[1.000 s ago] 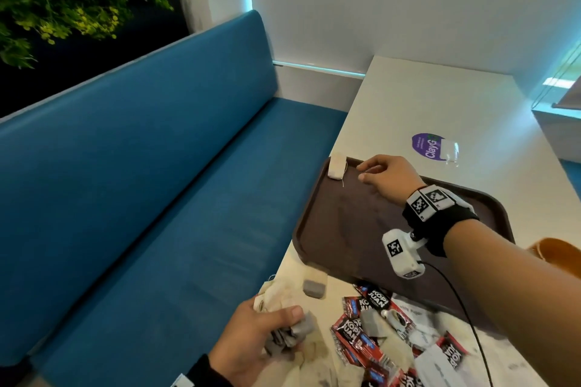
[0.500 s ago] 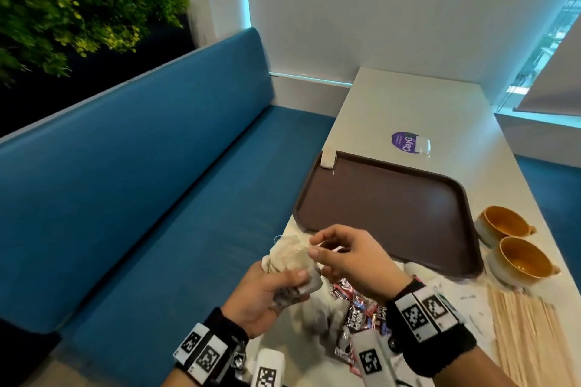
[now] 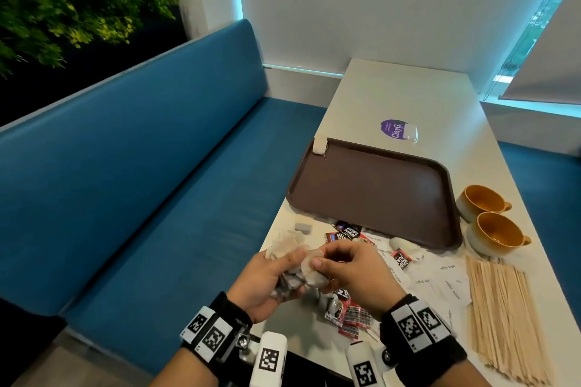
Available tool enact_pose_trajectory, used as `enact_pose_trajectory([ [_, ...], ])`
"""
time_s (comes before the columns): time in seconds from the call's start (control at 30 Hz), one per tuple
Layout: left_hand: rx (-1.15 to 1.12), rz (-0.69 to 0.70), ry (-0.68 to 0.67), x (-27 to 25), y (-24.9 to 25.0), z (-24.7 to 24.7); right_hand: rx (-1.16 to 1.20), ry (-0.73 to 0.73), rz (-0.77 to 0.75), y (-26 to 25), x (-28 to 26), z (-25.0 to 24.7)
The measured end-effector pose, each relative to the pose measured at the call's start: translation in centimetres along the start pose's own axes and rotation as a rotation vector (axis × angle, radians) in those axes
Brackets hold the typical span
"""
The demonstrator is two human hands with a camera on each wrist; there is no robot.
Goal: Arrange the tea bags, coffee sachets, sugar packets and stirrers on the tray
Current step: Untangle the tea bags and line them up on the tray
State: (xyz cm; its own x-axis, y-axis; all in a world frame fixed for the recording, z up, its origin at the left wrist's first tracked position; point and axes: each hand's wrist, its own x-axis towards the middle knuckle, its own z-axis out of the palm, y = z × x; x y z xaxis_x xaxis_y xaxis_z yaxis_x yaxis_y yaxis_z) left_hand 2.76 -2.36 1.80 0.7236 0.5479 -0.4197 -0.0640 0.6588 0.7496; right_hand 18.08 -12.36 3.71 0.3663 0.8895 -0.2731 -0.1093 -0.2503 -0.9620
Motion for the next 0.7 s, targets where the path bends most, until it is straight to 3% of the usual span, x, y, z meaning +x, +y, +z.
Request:
enact_pose_trajectory([
  [0.5, -0.055, -0.006, 0.037, 2.0, 0.1, -1.3, 0.054, 0.089, 0.071, -0.9, 1.9, -0.5],
  [0.7, 0.026, -0.051, 0.316, 4.4, 0.5, -3.2, -0.227, 0.200, -0.019, -3.1, 5.5, -2.9],
])
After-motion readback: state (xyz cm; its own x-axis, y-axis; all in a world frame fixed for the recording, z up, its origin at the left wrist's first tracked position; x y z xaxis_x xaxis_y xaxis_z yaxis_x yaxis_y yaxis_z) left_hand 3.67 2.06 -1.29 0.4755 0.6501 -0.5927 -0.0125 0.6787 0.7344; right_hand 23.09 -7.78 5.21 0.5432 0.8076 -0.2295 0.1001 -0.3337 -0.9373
